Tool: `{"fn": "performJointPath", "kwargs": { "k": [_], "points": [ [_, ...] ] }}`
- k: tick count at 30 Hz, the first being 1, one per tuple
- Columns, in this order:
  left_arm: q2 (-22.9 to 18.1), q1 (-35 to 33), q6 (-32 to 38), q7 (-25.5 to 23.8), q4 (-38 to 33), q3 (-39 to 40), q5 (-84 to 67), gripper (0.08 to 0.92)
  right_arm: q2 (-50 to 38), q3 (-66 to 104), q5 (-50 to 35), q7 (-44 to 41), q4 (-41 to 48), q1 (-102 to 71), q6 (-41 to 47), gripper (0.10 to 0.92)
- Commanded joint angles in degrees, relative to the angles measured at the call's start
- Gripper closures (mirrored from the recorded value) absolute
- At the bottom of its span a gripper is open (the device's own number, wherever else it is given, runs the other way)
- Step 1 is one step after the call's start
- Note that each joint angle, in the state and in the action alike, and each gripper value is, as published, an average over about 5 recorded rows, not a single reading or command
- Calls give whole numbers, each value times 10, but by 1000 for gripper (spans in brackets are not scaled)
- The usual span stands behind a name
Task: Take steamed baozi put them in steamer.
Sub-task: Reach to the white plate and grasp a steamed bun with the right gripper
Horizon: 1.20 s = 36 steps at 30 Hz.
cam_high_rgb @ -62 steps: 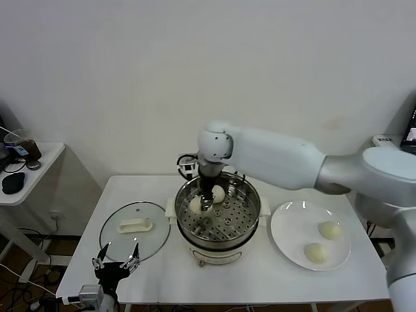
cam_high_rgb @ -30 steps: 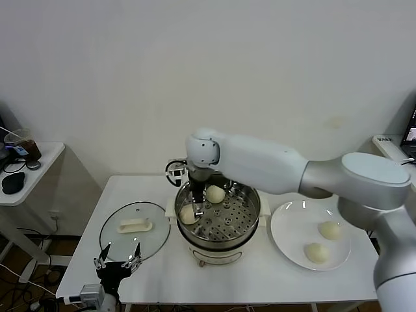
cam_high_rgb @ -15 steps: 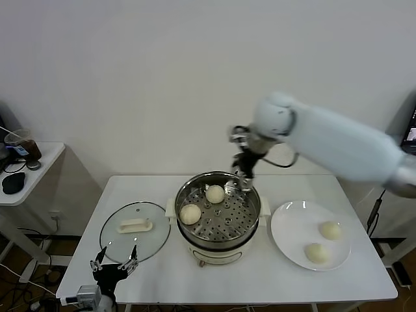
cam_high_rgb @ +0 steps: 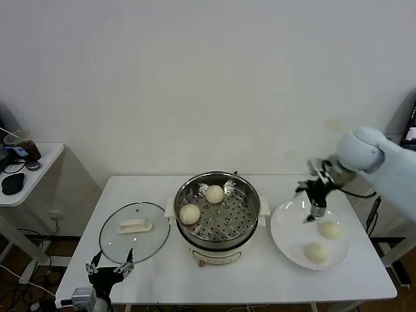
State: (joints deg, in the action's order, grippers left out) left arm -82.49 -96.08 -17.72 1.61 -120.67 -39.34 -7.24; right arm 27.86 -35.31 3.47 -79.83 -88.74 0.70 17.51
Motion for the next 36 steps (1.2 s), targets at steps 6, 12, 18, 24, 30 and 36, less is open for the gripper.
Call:
{"fn": "performJointPath", "kwargs": {
  "k": [6, 12, 18, 24, 30, 36],
  "points": [
    [-1, -10, -1, -2, 4, -4, 7, 177, -13, 174, 144, -9, 44, -232, -66, 203],
    [0, -11, -1, -2, 6, -7, 9, 177, 24, 171, 166, 0, 80, -238, -66, 203],
    [0, -9, -1, -3, 9, -6, 11, 177, 54, 169, 182, 16, 86, -237, -57, 203],
    [1, -10, -1, -3, 10, -7, 12, 177, 74, 161, 194, 14, 97, -234, -55, 203],
    [1, -9, -1, -3, 11, -5, 13, 177, 77, 155, 194, 9, 99, -237, -55, 203],
    [0, -6, -2, -3, 13, -4, 14, 177, 78, 159, 199, 8, 102, -247, -55, 203]
  ]
}}
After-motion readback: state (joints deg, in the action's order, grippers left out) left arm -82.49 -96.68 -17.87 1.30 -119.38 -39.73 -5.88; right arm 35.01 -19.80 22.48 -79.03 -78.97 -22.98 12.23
